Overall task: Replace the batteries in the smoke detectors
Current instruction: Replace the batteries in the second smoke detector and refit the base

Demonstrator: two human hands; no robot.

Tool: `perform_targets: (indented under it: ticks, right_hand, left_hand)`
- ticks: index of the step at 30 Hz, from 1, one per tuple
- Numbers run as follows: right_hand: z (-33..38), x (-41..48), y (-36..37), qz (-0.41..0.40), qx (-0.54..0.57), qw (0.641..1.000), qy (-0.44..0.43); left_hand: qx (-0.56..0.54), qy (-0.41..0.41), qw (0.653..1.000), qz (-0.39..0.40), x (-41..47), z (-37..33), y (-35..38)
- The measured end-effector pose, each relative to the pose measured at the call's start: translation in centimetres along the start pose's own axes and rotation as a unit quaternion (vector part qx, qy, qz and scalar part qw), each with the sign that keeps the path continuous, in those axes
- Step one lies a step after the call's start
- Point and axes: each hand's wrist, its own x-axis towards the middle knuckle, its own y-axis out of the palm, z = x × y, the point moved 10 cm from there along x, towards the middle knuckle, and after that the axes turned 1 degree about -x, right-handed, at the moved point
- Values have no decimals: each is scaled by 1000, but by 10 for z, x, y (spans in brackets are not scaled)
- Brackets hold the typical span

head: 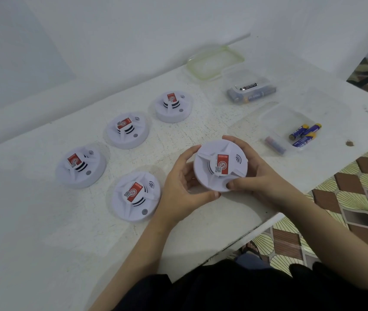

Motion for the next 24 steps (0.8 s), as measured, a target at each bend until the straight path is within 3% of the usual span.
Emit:
perform_targets:
  ticks: [10, 16, 24]
  right_hand:
    - [-2, -1, 0, 7, 5, 1000, 11]
    - [-10, 1, 2, 14, 177, 983, 45]
    - [-11, 1, 2, 1, 179, 983, 49]
  left_hand:
    - [-12, -2, 1000, 0, 0, 1, 0]
    - [-20, -3, 1000, -3, 0, 0, -1]
    - [-11, 1, 1000, -3, 0, 0, -1]
